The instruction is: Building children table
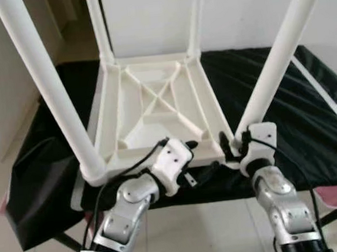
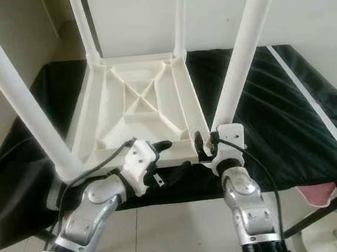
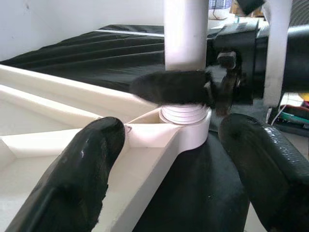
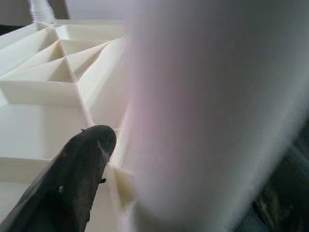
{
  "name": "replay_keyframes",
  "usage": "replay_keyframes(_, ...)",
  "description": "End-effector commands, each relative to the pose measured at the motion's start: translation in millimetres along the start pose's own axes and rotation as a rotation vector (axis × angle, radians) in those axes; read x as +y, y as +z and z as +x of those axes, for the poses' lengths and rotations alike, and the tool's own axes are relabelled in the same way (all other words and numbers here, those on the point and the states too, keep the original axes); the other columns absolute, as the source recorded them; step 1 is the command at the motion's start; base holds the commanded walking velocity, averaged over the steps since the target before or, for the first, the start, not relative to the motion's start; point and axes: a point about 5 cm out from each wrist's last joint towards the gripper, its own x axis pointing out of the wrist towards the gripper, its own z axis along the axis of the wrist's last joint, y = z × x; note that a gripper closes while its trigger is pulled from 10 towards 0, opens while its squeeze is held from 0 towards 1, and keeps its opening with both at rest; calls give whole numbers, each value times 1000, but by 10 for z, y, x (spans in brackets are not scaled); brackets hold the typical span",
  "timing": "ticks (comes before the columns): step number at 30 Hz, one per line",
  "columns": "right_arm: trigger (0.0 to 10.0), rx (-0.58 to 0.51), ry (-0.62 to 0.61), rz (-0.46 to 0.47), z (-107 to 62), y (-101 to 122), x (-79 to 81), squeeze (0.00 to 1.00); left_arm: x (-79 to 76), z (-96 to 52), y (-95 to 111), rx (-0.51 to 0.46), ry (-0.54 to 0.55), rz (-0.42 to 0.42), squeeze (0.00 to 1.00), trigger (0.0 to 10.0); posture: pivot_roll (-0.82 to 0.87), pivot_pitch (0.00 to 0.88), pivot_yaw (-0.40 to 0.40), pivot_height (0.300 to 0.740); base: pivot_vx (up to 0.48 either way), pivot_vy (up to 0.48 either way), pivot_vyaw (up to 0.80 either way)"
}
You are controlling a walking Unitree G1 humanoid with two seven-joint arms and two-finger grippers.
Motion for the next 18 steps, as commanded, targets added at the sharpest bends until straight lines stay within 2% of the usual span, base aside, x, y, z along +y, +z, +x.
replay_keyframes(1, 10000, -9, 37, -6, -4, 23, -70, 1000, 22, -2, -54, 20, 53, 2, 0, 10000, -30, 5, -30, 740, 0, 0, 0)
replay_keyframes(3, 10000, -9, 77, -18, 5, 44, -123, 1000, 29, -3, -55, 20, 54, 4, 0, 10000, -30, 5, -30, 740, 0, 0, 0)
replay_keyframes(4, 10000, -14, 136, -49, 14, 71, -154, 1000, 34, 0, -58, 20, 53, 7, 0, 10000, -35, 1, -27, 740, 0, 0, 0)
replay_keyframes(5, 10000, -14, 136, -49, 14, 71, -154, 1000, 34, 0, -58, 20, 53, 7, 0, 10000, -35, 1, -27, 740, 0, 0, 0)
replay_keyframes(6, 10000, -18, 195, -73, 20, 89, -168, 0, 30, 3, -58, 19, 44, 10, 0, 10000, -36, 0, -26, 740, 0, 0, 0)
replay_keyframes(8, 10000, -18, 195, -73, 20, 89, -168, 0, 30, 3, -58, 19, 44, 10, 0, 10000, -36, 0, -26, 740, 0, 0, 0)
replay_keyframes(15, 10000, -3, 397, -104, 46, 63, -95, 0, 15, 39, -17, 0, 32, 21, 0, 10000, -25, 0, -32, 740, 0, 0, 0)
replay_keyframes(18, 10000, 0, 415, -103, 46, 55, -90, 0, 14, 40, -16, -2, 31, 23, 0, 10000, -22, 0, -34, 740, 0, 0, 0)
